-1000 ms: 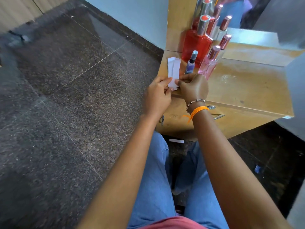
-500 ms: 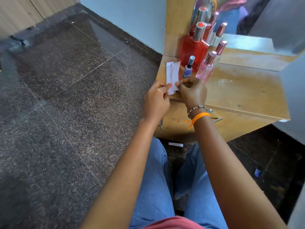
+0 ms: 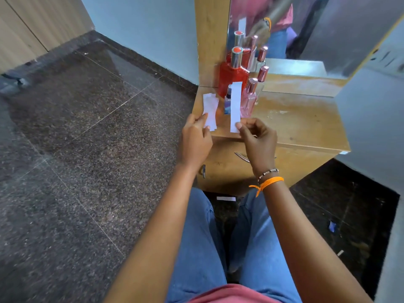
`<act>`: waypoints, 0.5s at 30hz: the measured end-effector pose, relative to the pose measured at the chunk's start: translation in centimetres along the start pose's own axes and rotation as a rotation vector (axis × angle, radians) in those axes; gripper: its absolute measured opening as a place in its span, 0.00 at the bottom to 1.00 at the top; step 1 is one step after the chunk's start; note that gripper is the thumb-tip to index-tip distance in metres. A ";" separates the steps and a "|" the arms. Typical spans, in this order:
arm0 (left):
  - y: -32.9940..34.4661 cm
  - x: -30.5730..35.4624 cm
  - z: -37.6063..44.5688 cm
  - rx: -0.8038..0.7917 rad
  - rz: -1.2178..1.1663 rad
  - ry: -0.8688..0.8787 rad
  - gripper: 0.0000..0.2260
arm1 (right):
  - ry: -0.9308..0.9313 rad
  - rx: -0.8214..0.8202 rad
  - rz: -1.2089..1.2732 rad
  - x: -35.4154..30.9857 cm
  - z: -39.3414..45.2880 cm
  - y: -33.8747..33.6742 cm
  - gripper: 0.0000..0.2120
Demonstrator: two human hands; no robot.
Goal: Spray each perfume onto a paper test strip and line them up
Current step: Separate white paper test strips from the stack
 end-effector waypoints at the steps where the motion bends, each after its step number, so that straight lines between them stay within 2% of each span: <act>1: 0.1 0.2 -0.1 -0.002 0.017 -0.001 0.18 | 0.019 -0.008 -0.014 -0.1 0.2 -0.1 0.04; 4: -0.1 1.1 -0.2 -0.001 0.054 -0.015 0.18 | 0.013 -0.059 -0.111 -0.6 1.0 0.5 0.04; 8: -0.6 2.6 -0.3 0.086 0.067 0.027 0.16 | -0.064 -0.057 -0.087 -1.1 0.5 0.1 0.05; 13: 0.6 5.2 -0.9 0.062 0.030 0.112 0.13 | -0.033 0.188 0.023 -0.1 -0.3 -3.3 0.03; 15: 1.1 5.9 -1.0 0.036 0.026 0.121 0.12 | 0.000 0.247 -0.015 0.2 0.2 -4.8 0.01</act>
Point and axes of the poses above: each hand's wrist, its own z-axis towards the middle knuckle, its own y-axis out of the palm, x = y × z, the point moved 3 cm from there along z, towards the middle knuckle, and after that the axes turned 13 degrees about z, right-handed, at the moved point
